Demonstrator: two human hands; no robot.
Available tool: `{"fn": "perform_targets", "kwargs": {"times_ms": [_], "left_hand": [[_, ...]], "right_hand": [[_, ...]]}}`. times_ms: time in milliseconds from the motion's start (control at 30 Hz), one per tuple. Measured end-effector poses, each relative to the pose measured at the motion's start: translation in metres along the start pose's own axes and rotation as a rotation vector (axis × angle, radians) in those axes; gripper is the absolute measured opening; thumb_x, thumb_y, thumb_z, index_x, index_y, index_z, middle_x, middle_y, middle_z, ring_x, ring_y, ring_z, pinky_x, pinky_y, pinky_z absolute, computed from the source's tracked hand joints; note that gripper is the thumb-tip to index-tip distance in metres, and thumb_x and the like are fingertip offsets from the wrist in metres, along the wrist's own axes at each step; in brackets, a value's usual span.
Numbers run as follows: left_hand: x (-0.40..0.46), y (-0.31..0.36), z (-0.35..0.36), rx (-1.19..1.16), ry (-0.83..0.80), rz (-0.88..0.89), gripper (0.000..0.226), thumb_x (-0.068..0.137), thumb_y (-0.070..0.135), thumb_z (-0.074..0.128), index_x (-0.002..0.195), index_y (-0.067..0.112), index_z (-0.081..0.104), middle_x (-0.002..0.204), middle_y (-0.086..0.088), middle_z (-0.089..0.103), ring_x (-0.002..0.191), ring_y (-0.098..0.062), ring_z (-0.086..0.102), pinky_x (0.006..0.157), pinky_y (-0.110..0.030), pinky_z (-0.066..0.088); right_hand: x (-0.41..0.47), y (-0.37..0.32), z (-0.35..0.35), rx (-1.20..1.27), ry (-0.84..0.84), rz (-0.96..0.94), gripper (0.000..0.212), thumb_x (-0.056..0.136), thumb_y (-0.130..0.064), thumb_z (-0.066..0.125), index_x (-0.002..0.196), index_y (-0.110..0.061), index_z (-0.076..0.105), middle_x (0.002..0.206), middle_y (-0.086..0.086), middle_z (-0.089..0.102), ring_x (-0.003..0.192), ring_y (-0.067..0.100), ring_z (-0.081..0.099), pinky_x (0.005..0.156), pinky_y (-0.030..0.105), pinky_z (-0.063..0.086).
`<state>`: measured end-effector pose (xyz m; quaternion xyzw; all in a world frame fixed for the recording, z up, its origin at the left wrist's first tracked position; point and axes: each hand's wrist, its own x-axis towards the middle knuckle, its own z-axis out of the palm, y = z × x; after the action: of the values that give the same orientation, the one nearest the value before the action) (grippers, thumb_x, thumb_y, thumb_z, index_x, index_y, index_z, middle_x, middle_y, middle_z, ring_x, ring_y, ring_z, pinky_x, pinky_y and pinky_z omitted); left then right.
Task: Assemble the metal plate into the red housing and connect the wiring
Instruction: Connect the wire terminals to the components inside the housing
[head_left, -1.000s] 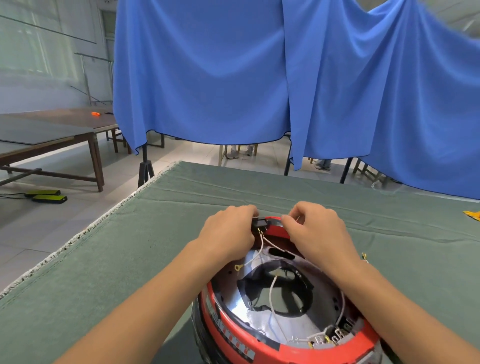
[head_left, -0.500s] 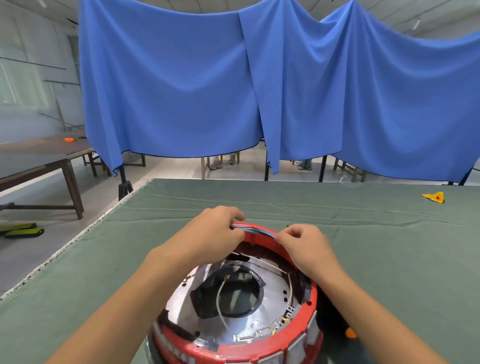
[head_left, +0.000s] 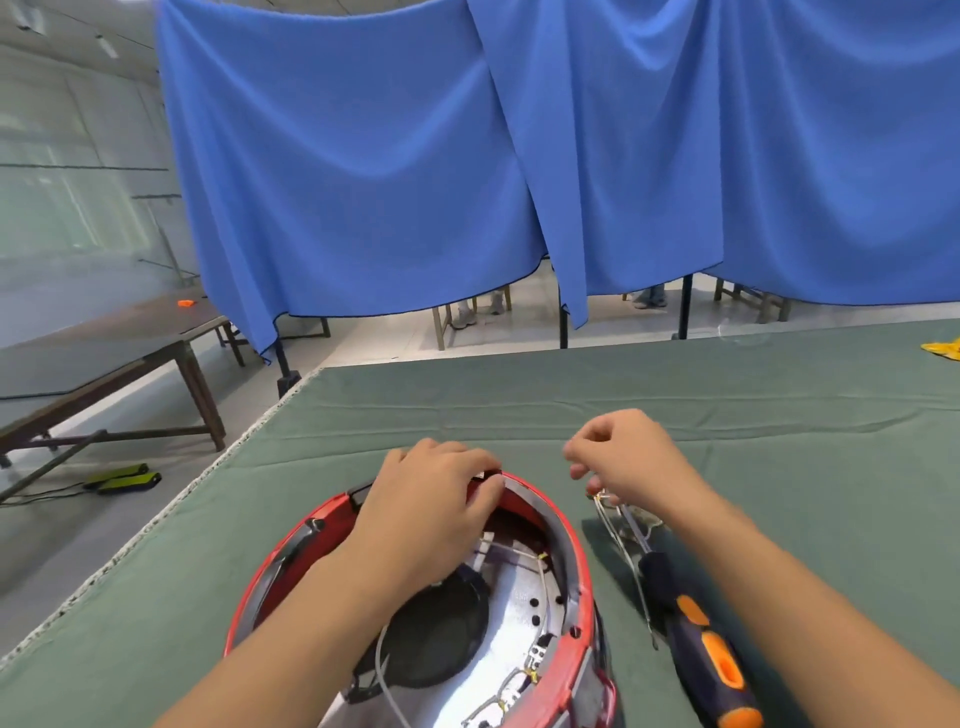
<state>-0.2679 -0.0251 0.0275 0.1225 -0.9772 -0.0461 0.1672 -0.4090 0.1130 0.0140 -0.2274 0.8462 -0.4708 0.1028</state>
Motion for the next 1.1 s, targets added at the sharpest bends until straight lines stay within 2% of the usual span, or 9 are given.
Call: {"fn": "perform_targets", "kwargs": {"times_ms": [100,300,467,600,733,833,900,1000,1100], "left_hand": [[0.001,-0.001,0.0,-0.022,0.013,-0.012,0.031,0.098,0.042,0.037,0.12,0.038,0.059,0.124,0.02,0.059,0.115,-0.01,0.045,0.094,-0.031,0.029],[0.0,0.0,-0.002,-0.06,0.006,-0.008,0.03,0.097,0.038,0.042,0.121,0.036,0.06,0.123,0.018,0.06,0.113,-0.011,0.047,0.098,-0.033,0.035],[-0.002,0.0,-0.002,-0.062,-0.014,-0.003,0.033,0.095,0.032,0.044,0.125,0.035,0.056,0.127,0.018,0.058,0.116,-0.012,0.044,0.1,-0.034,0.034],[-0.003,-0.001,-0.003,-0.076,-0.026,0.006,0.035,0.095,0.031,0.044,0.127,0.035,0.054,0.13,0.017,0.055,0.119,-0.012,0.043,0.102,-0.033,0.032],[-0.003,-0.003,-0.005,-0.101,-0.048,0.002,0.037,0.094,0.031,0.043,0.13,0.034,0.052,0.134,0.016,0.054,0.123,-0.012,0.041,0.105,-0.032,0.03],[-0.004,-0.003,-0.007,-0.124,-0.054,-0.003,0.037,0.095,0.029,0.043,0.132,0.033,0.051,0.135,0.015,0.053,0.124,-0.012,0.04,0.106,-0.031,0.029],[-0.004,-0.003,-0.008,-0.141,-0.049,-0.004,0.037,0.095,0.028,0.044,0.131,0.032,0.052,0.135,0.014,0.054,0.124,-0.012,0.041,0.106,-0.031,0.03],[-0.005,-0.003,-0.009,-0.148,-0.046,-0.002,0.037,0.095,0.027,0.044,0.131,0.03,0.052,0.134,0.012,0.054,0.124,-0.012,0.042,0.106,-0.032,0.031],[-0.005,-0.004,-0.009,-0.147,-0.049,0.003,0.037,0.095,0.027,0.044,0.131,0.031,0.052,0.134,0.013,0.054,0.124,-0.012,0.042,0.106,-0.032,0.031]], "right_hand": [[0.002,0.018,-0.014,-0.342,0.113,0.026,0.014,0.077,-0.021,0.059,0.064,-0.024,0.064,0.076,-0.005,0.07,0.079,0.021,0.065,0.071,0.03,0.05],[0.0,0.03,-0.005,-0.558,-0.012,0.042,0.014,0.084,-0.022,0.058,0.094,-0.028,0.064,0.11,-0.002,0.066,0.105,0.023,0.06,0.084,0.031,0.05],[-0.004,0.027,-0.008,-0.559,0.069,0.002,0.011,0.08,-0.017,0.062,0.077,-0.027,0.066,0.096,0.002,0.07,0.095,0.026,0.063,0.073,0.029,0.047],[-0.005,0.021,-0.015,-0.303,0.113,-0.041,0.022,0.08,-0.021,0.07,0.061,-0.028,0.063,0.077,-0.004,0.071,0.081,0.018,0.065,0.076,0.033,0.052],[-0.009,0.015,-0.01,-0.033,0.165,-0.107,0.017,0.083,-0.016,0.066,0.067,-0.022,0.067,0.058,-0.004,0.068,0.051,0.013,0.065,0.051,0.025,0.047],[-0.011,0.014,-0.003,0.154,0.149,-0.084,0.017,0.086,-0.009,0.063,0.07,-0.013,0.066,0.053,-0.001,0.066,0.041,0.014,0.06,0.039,0.018,0.04],[-0.012,0.015,0.001,0.238,0.187,-0.079,0.018,0.087,-0.007,0.062,0.071,-0.012,0.067,0.054,0.001,0.066,0.043,0.015,0.061,0.042,0.023,0.043],[-0.013,0.019,0.005,0.032,0.341,-0.185,0.015,0.084,-0.01,0.065,0.073,-0.02,0.067,0.061,-0.003,0.067,0.056,0.014,0.066,0.058,0.03,0.051],[-0.014,0.019,0.009,0.052,0.311,-0.212,0.015,0.082,-0.004,0.065,0.075,-0.017,0.068,0.063,-0.002,0.069,0.063,0.015,0.068,0.059,0.031,0.053]]}}
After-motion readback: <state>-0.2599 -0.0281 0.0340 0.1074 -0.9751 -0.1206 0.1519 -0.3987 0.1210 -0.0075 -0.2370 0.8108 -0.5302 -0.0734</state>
